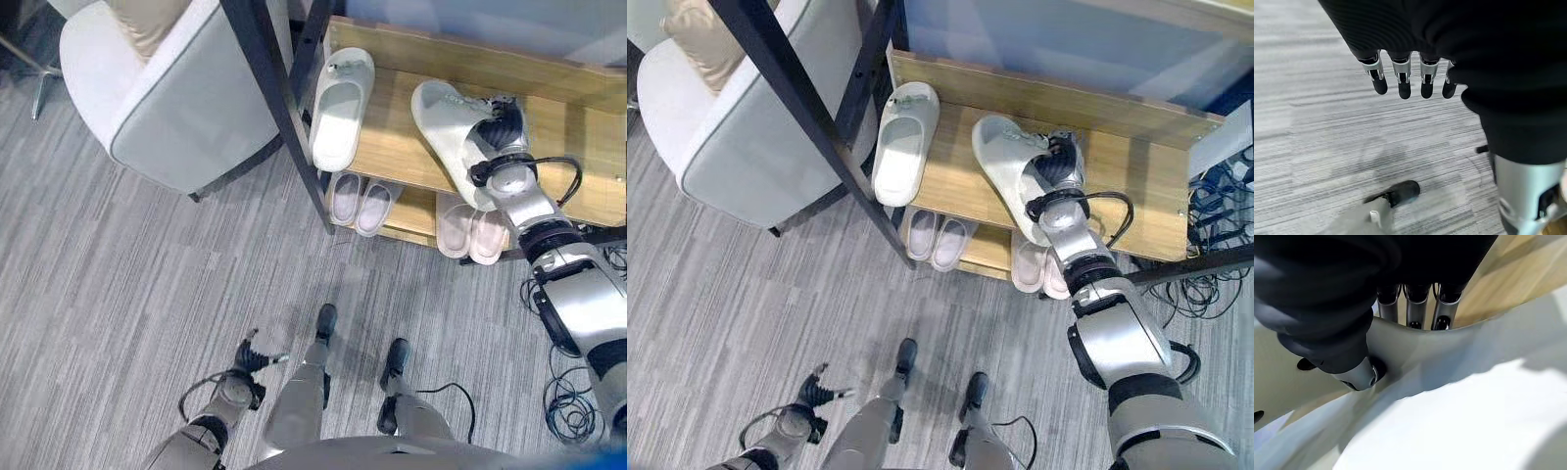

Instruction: Arrange the slippers neatly on the shoe rack.

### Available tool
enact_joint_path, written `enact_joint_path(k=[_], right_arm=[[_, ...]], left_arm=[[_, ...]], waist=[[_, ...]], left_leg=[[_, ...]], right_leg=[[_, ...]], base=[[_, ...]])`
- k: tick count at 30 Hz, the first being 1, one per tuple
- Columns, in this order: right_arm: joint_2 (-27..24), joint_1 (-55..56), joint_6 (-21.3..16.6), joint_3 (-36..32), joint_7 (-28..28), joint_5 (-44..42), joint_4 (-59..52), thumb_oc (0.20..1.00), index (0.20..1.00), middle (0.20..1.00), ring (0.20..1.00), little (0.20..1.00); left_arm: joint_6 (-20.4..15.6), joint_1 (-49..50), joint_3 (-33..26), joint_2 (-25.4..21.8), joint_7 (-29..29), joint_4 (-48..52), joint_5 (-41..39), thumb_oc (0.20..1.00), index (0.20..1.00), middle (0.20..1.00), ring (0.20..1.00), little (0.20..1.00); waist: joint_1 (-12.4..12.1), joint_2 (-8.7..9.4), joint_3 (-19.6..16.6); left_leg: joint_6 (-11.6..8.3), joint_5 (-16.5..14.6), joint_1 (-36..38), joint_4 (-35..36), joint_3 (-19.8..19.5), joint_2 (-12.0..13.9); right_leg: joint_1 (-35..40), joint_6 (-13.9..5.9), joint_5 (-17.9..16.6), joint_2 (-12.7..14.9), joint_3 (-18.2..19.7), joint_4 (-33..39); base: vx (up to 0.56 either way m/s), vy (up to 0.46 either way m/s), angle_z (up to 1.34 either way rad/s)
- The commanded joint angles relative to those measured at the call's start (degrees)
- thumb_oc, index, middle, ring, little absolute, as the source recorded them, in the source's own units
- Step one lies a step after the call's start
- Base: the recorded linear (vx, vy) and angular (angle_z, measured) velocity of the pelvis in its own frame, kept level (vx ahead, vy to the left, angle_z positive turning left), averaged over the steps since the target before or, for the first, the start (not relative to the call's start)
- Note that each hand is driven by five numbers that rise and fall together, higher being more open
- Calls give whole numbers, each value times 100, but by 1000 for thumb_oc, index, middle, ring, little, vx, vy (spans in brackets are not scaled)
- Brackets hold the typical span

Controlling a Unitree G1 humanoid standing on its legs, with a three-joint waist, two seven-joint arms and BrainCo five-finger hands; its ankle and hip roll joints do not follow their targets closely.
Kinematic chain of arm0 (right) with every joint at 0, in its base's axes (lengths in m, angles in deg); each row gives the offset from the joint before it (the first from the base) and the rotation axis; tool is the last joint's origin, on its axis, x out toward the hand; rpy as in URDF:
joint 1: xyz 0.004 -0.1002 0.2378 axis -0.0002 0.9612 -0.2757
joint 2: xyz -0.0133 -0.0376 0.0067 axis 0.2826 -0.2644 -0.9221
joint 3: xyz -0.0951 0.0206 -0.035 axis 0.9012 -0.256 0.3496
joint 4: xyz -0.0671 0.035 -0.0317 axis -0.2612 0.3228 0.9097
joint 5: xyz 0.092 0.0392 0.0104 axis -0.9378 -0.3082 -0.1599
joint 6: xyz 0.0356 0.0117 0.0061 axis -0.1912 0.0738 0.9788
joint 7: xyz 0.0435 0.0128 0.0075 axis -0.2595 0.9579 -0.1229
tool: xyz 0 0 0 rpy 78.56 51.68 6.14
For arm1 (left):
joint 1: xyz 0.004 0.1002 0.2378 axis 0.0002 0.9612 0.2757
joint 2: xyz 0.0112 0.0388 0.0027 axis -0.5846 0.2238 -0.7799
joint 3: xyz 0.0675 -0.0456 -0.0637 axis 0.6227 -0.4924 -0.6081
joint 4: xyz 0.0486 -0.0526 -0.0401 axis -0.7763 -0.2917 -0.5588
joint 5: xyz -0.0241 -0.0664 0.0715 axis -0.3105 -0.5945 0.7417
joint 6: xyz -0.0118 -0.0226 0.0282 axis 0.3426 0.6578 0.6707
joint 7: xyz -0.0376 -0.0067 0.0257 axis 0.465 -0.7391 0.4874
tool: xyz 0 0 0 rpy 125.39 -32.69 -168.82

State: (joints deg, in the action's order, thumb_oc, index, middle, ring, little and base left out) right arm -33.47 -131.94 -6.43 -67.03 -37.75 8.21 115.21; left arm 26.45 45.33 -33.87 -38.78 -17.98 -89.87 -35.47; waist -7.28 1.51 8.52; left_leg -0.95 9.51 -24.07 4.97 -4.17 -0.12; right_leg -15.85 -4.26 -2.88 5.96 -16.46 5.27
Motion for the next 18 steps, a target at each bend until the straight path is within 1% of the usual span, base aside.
enact_joint_path(k=[1, 3, 4, 6, 9, 12, 14, 15, 18], right_arm=[[-211, -23, -294, -169, 131, -442, -291, 200, 200, 200, 200, 200], [71, 12, -266, -352, 176, -710, -435, 200, 200, 200, 200, 200], [73, 13, -265, -352, 177, -710, -436, 200, 200, 200, 200, 200], [235, -61, -253, -452, 241, -847, -345, 200, 200, 200, 200, 200], [504, -157, -247, -515, 217, -1088, -380, 200, 200, 200, 200, 200], [808, -353, -216, -620, 350, -1265, -169, 200, 200, 200, 200, 200], [848, -408, -210, -640, 364, -1310, -83, 200, 200, 200, 200, 200], [901, -578, -189, -698, 401, -1474, 165, 200, 200, 200, 200, 200], [941, -766, -129, -682, 389, -1590, 453, 200, 200, 200, 200, 200]], left_arm=[[90, 273, -102, -9, 1, -297, -191, 1000, 1000, 1000, 1000, 1000], [138, 275, -152, -37, 16, -309, -259, 1000, 1000, 1000, 1000, 1000], [138, 276, -152, -38, 16, -308, -259, 1000, 1000, 1000, 1000, 1000], [166, 247, -164, -49, 32, -330, -300, 1000, 1000, 1000, 1000, 1000], [219, 197, -190, -60, 31, -372, -330, 1000, 1000, 1000, 1000, 1000], [246, 133, -148, -52, 11, -409, -345, 1000, 1000, 1000, 1000, 1000], [243, 129, -134, -54, 4, -416, -341, 1000, 1000, 1000, 1000, 1000], [232, 98, -112, -71, -18, -424, -352, 1000, 1000, 1000, 1000, 1000], [234, 81, -82, -84, -22, -450, -349, 1000, 1000, 1000, 1000, 1000]], waist=[[-159, 186, -99], [-104, 246, -115], [-104, 248, -113], [-100, 276, -111], [-85, 340, -120], [-118, 388, -129], [-122, 394, -132], [-153, 407, -142], [-188, 430, -145]], left_leg=[[-460, -364, 214, 3, -79, 31], [-425, -405, 286, 3, -42, 36], [-424, -406, 289, 3, -41, 36], [-397, -429, 341, 3, -29, 20], [-372, -461, 400, 3, 5, 7], [-345, -475, 406, 3, 3, -10], [-338, -478, 401, 3, -1, -21], [-330, -480, 381, 3, -8, -44], [-322, -480, 372, 3, -14, -60]], right_leg=[[81, -578, -179, 540, 207, -27], [123, -583, -191, 540, 242, -27], [126, -583, -191, 540, 243, -27], [177, -580, -189, 534, 259, -27], [238, -578, -195, 552, 277, -27], [240, -579, -220, 559, 293, -27], [241, -582, -224, 567, 288, -27], [232, -589, -249, 584, 280, -27], [225, -592, -258, 589, 282, -27]], base=[[-26, 45, -3], [-17, 40, -7], [-5, 32, -9], [-10, 28, -5], [-19, 38, 1], [-23, 32, -3], [-9, 19, 2], [-17, 36, 4], [-14, 29, 0]])
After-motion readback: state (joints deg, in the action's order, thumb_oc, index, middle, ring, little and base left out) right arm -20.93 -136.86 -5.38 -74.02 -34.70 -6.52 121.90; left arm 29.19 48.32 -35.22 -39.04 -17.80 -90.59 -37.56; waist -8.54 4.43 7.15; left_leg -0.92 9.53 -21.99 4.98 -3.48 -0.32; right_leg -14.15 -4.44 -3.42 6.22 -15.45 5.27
